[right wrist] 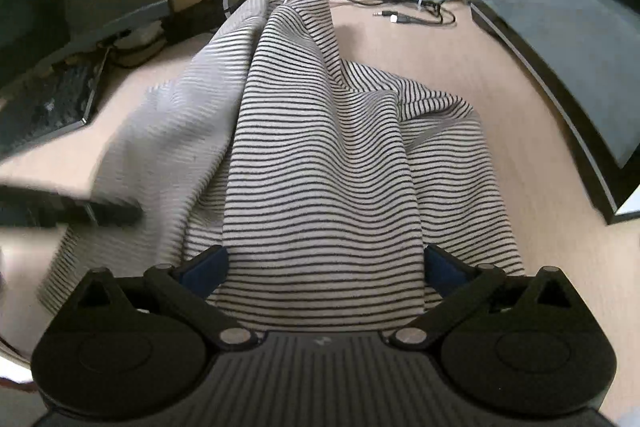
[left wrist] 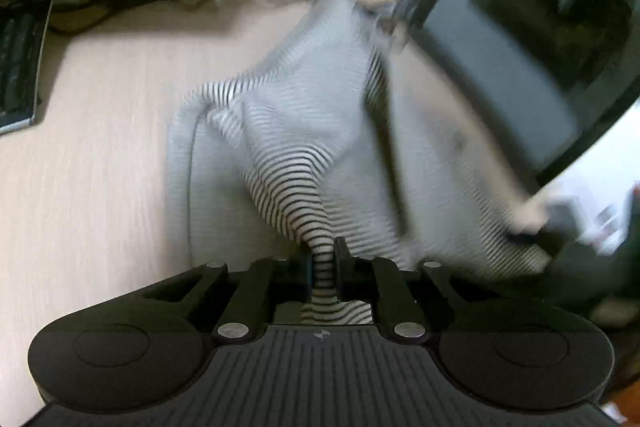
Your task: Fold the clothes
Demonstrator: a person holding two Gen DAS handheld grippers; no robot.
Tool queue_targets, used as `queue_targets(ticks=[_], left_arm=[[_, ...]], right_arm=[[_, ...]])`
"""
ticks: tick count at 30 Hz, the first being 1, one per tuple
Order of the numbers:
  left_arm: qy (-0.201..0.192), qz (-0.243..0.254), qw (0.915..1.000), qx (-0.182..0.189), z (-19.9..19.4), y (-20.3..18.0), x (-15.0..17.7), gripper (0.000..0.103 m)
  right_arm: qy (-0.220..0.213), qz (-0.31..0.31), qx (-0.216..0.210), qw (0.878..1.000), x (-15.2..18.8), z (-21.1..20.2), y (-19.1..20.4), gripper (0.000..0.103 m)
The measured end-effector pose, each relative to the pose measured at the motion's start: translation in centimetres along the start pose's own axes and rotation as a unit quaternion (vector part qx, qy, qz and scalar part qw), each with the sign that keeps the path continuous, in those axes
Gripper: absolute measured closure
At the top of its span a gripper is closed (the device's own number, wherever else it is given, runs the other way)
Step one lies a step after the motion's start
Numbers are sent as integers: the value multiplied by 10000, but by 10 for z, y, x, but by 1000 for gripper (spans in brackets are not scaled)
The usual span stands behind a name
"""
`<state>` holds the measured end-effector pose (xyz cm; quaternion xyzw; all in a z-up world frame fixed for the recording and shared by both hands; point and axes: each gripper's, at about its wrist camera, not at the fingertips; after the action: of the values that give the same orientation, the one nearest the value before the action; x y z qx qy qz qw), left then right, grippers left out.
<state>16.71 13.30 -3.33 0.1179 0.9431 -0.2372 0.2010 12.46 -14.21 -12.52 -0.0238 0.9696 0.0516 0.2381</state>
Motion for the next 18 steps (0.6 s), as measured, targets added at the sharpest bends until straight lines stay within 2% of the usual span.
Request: queue_targets(ticks=[2, 4, 5, 6, 7, 8, 9, 10, 11, 12, 13, 14, 15, 16, 17, 18], left_arm=[[-721, -310, 9968, -134, -36, 22, -21, 91], [-1289, -887, 9872, -311, -66, 55, -40, 91], [-1515, -1236, 9798, -415, -78, 76, -47, 85], [-1646, -1543, 9729, -512, -85, 94, -52, 74], [-1713, -1821, 9664, -605, -89, 111, -55, 68], [-1726, -2074, 9609, -623, -92, 129, -58, 51], [-1707, -2269, 9571, -576, -93, 143, -59, 36], [-1692, -2435, 9536, -518, -94, 154, -58, 31], [-1722, -2560, 9499, -498, -96, 160, -56, 27], [-1790, -2598, 9476, -496, -99, 160, -53, 23], [-1858, -2549, 9478, -473, -101, 159, -50, 20], [-1897, -2421, 9505, -449, -101, 153, -47, 11], [-1919, -2263, 9540, -431, -100, 145, -45, 6], [-1940, -2104, 9573, -414, -99, 137, -43, 6], [-1933, -1912, 9614, -414, -96, 127, -42, 5], [-1906, -1689, 9660, -444, -92, 116, -42, 4]], right_arm=[[-250, -45, 140, 9996, 0, -11, 3, 18], [-594, -169, 446, 9971, -4, -25, 7, 29], [-661, -271, 554, 9959, -8, -25, 11, 37], [-652, -392, 615, 9952, -15, -20, 16, 45], [-642, -513, 677, 9943, -22, -15, 20, 48], [-632, -633, 738, 9933, -28, -10, 25, 49], [-622, -754, 799, 9920, -35, -5, 30, 49], [-611, -874, 860, 9906, -42, 0, 35, 48], [-601, -995, 921, 9889, -49, 5, 40, 44], [-591, -1115, 981, 9871, -55, 10, 45, 29], [-580, -1235, 1042, 9852, -62, 14, 50, 22], [-569, -1355, 1102, 9830, -69, 19, 55, 16], [-559, -1474, 1162, 9806, -75, 24, 60, 16], [-548, -1593, 1222, 9781, -82, 29, 64, 16], [-537, -1712, 1282, 9754, -89, 34, 69, 23], [-526, -1831, 1341, 9725, -95, 39, 74, 62]])
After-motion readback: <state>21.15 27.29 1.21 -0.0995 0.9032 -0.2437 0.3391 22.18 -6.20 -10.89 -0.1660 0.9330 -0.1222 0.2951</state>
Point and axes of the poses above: each gripper's, at about its wrist camera, not at the fingertips, and z roughly the way its jaws point, y to its left, x to its underside, and after that the axes turned 12 degrees about y, right-handed
